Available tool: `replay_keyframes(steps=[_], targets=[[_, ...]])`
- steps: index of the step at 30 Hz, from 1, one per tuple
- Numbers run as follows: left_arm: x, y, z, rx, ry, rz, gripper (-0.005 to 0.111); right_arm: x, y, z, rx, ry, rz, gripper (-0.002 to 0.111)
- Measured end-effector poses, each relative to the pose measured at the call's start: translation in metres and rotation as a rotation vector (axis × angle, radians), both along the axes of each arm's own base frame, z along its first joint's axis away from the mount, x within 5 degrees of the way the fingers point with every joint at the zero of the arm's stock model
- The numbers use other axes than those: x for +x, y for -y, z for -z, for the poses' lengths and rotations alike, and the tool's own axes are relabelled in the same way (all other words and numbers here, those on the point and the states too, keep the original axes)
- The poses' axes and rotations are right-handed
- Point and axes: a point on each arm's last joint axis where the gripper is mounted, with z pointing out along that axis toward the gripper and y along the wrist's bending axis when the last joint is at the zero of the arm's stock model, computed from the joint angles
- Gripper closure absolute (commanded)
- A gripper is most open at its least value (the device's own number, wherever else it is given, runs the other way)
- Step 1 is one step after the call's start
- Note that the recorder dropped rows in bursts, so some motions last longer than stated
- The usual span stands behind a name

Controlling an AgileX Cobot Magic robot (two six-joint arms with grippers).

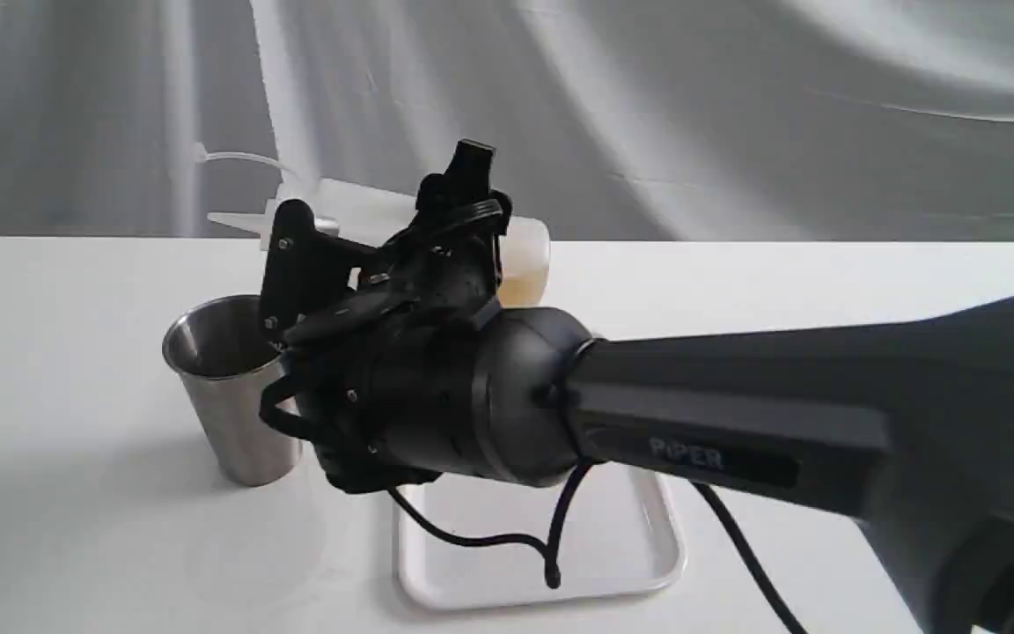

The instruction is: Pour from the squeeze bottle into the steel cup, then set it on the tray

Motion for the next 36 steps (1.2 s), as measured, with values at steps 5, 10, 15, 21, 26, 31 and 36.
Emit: replay_keyframes(steps=[5, 10, 15, 21, 26, 31, 36], targets=[[0.000, 0.000, 0.000, 0.000, 0.000, 0.000, 0.107, 0.001, 0.000, -0.002, -0.049, 0.005, -0.023, 0.108], [0.000, 0.000, 0.000, 0.000, 0.000, 0.000, 0.107, 0.001, -0.001, -0.003, -0.111, 0.005, -0.048, 0.108], [0.000, 0.000, 0.000, 0.000, 0.000, 0.000, 0.107, 0.002, 0.000, -0.006, -0.166, 0.018, -0.055, 0.108], [0.000, 0.000, 0.000, 0.000, 0.000, 0.000, 0.107, 0.005, 0.004, -0.006, -0.218, 0.011, -0.058, 0.108], [0.000, 0.000, 0.000, 0.000, 0.000, 0.000, 0.107, 0.008, 0.008, -0.009, -0.264, 0.032, -0.055, 0.108], [0.000, 0.000, 0.000, 0.000, 0.000, 0.000, 0.107, 0.010, 0.008, -0.012, -0.289, 0.056, -0.067, 0.108], [0.000, 0.000, 0.000, 0.000, 0.000, 0.000, 0.107, 0.010, 0.008, -0.013, -0.296, 0.061, -0.070, 0.108]])
